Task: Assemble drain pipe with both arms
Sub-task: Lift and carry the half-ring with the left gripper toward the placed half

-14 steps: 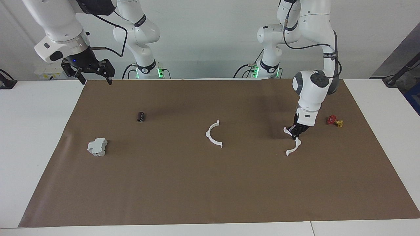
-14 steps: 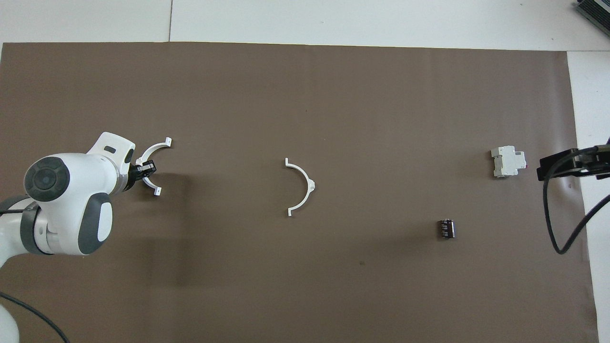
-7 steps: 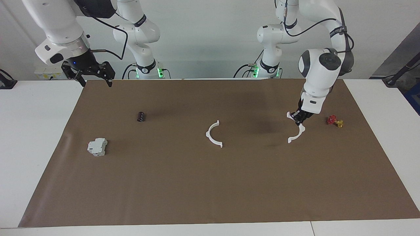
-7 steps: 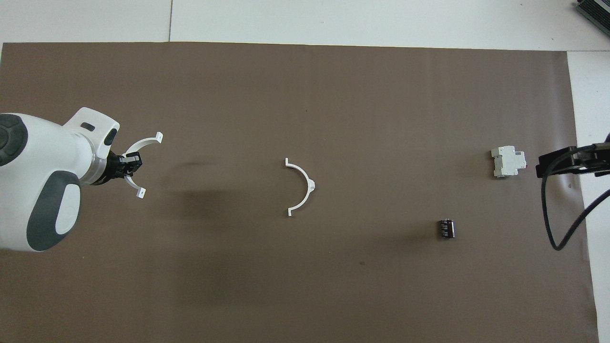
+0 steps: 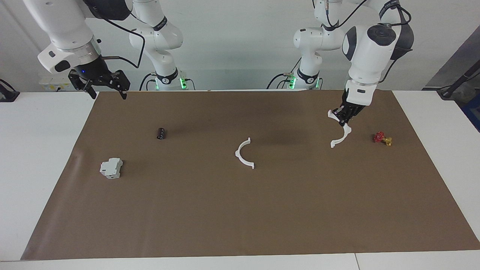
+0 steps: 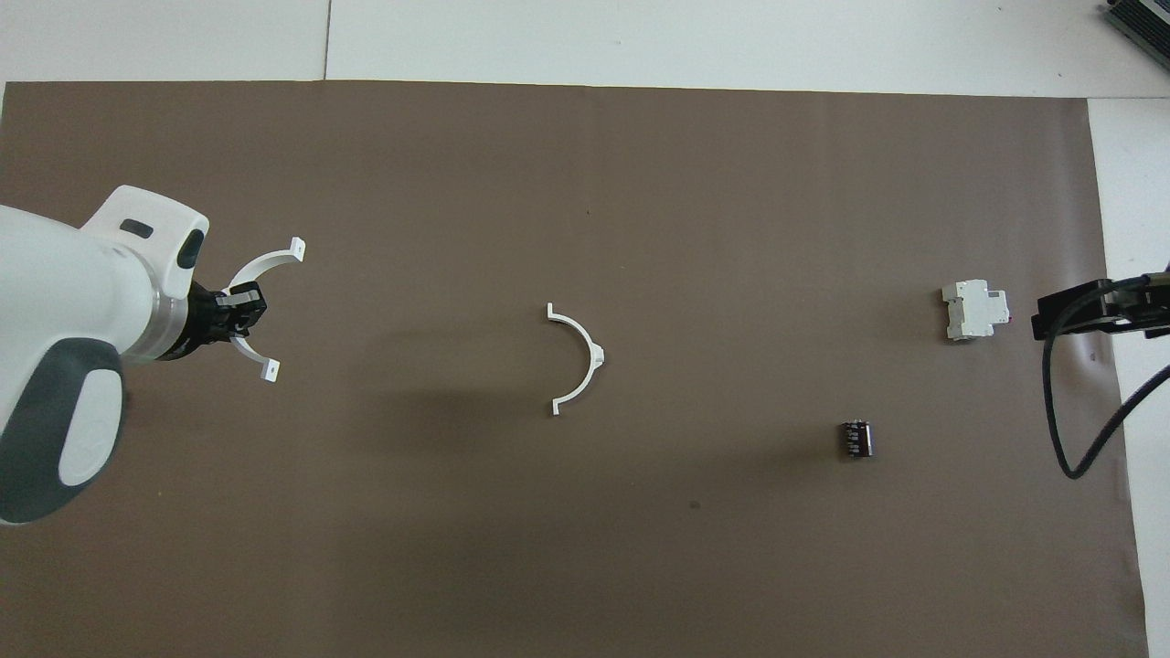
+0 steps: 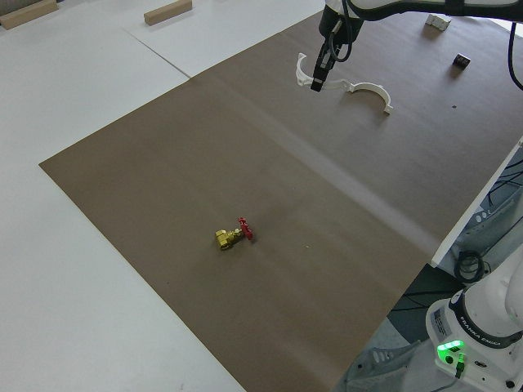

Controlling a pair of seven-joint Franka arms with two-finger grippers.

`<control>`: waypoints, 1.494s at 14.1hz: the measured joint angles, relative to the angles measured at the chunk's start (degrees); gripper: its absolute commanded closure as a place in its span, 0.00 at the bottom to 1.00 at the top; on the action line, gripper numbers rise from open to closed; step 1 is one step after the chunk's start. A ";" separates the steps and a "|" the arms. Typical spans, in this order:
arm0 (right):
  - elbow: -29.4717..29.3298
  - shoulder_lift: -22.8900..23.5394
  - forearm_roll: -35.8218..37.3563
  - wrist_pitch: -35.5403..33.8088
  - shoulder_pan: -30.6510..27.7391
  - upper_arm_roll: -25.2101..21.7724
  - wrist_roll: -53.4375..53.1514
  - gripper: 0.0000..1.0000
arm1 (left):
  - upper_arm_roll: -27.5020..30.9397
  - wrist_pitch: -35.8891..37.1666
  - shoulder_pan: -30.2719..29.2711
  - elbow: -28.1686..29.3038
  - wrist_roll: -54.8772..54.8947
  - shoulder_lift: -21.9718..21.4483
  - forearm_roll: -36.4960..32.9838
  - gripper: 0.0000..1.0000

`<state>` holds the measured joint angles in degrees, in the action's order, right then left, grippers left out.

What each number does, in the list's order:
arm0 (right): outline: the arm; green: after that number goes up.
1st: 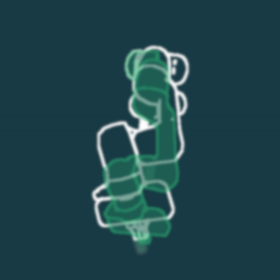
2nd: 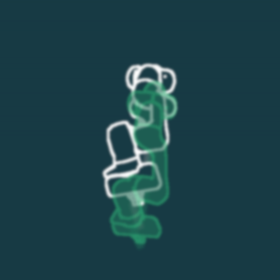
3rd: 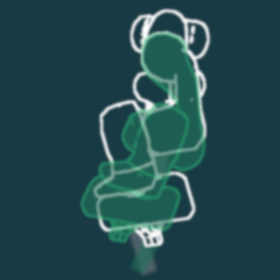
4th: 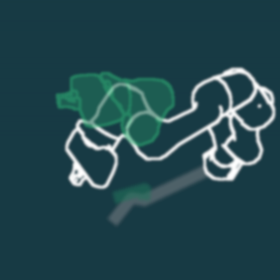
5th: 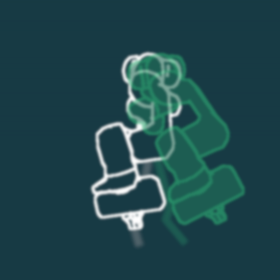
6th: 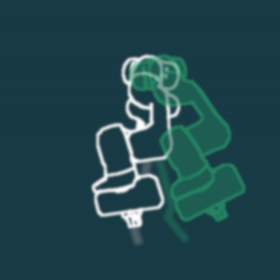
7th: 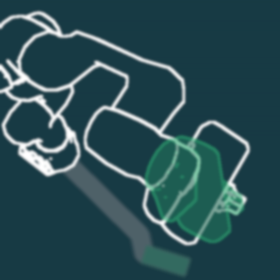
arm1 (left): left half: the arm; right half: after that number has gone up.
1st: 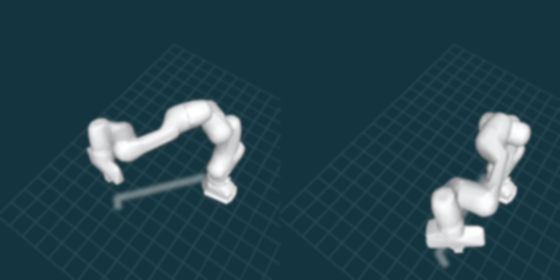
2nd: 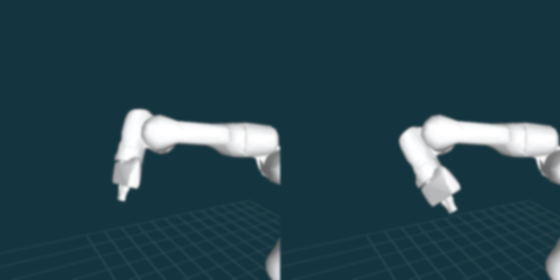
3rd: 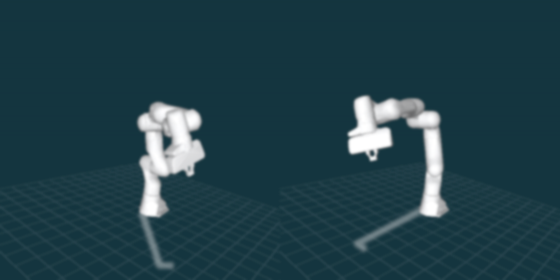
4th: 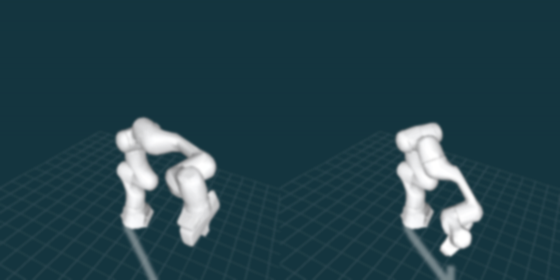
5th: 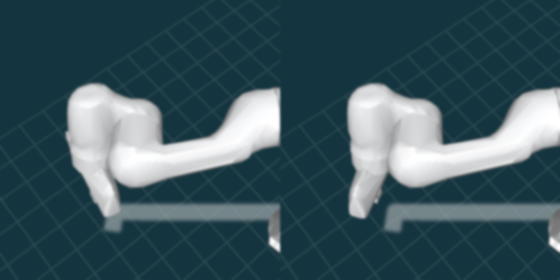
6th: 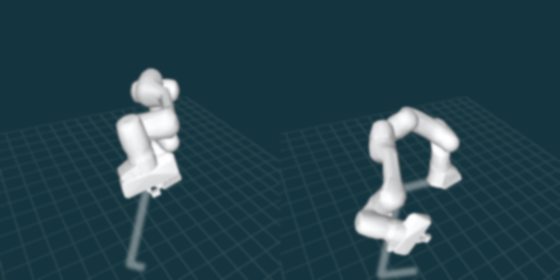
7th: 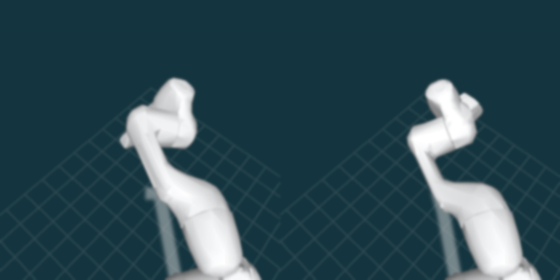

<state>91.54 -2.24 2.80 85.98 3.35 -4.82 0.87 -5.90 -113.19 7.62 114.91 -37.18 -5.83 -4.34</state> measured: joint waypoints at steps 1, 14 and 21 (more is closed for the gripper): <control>0.00 0.00 0.00 0.00 0.00 0.00 0.00 0.00 | -0.14 -0.71 2.75 0.07 -4.78 0.27 0.00 1.00; 0.00 0.00 0.00 0.00 0.00 -0.04 0.00 0.00 | -0.15 -23.12 14.77 8.24 -24.35 13.67 0.00 1.00; 0.03 0.00 -1.92 0.00 -0.14 -0.30 0.00 0.00 | -0.20 -25.33 17.61 7.89 -28.55 17.17 -1.19 1.00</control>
<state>91.58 -2.24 0.88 85.98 3.21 -5.12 0.87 -6.10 -138.52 25.23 122.79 -65.73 11.34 -5.53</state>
